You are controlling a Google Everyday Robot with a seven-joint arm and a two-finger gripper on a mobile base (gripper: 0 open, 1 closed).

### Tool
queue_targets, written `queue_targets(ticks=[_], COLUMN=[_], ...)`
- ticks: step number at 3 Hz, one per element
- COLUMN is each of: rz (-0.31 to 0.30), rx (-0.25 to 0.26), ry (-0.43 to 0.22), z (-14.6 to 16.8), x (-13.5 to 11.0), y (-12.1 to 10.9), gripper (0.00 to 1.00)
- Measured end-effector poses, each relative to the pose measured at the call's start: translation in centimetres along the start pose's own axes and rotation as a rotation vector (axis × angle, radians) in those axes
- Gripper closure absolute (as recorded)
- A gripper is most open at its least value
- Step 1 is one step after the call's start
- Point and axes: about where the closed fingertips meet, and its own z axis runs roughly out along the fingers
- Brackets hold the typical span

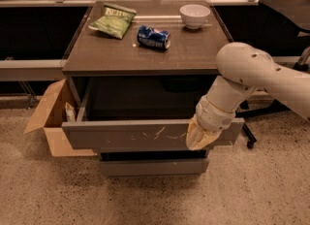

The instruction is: Open top drawer

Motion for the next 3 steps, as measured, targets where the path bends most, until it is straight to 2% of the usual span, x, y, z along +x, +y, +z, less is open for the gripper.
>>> queue_targets(ticks=[1, 3], rz=[0.009, 0.047], rx=[0.066, 0.099], ry=[0.006, 0.000], z=[-2.1, -2.0], x=[0.9, 3.6], y=[-1.0, -3.8], gripper=[0.87, 0.42])
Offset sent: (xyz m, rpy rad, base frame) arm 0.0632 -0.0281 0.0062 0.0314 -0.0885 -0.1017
